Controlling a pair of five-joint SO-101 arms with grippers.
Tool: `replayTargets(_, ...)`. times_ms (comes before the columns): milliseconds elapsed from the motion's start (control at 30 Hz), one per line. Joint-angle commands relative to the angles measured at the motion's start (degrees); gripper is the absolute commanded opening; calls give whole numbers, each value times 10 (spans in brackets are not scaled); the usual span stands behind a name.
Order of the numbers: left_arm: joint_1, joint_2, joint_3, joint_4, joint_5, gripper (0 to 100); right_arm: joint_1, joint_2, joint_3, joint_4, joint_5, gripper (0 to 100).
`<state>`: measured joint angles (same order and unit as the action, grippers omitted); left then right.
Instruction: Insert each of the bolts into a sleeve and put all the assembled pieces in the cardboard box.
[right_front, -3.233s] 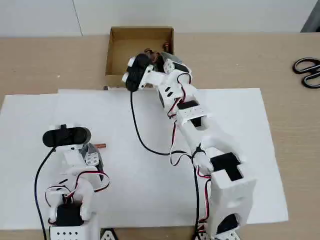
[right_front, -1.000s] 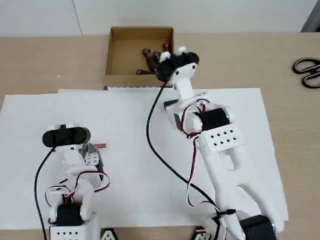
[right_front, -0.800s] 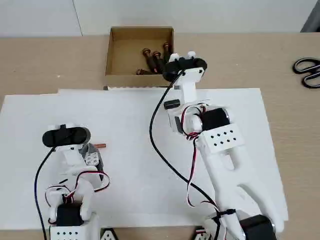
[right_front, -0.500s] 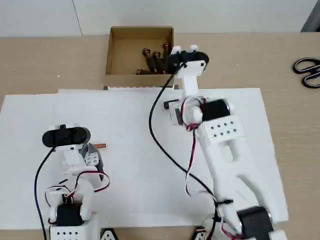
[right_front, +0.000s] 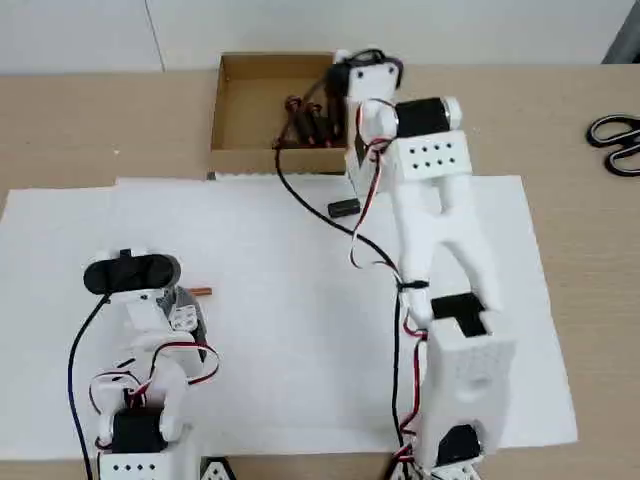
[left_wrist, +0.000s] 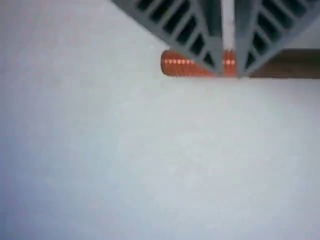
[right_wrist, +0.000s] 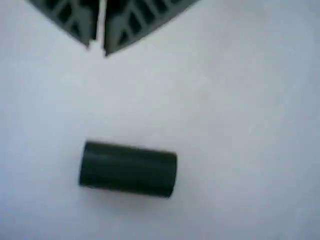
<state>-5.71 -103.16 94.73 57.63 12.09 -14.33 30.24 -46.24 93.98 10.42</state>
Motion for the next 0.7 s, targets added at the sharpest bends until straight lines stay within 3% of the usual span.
replayTargets(0, -3, -6, -4, -5, 3, 6, 6, 45, -76, -1, 96, 4)
replayTargets(267, -4, -6, -4, -4, 4, 6, 13, 67, -80, 19, 340, 34)
replayTargets(433, -39, -6, -4, -5, 4, 6, 4, 71, -79, 20, 404, 132)
replayTargets(667, -37, -6, -4, -5, 3, 6, -20, 73, -72, 20, 451, 143)
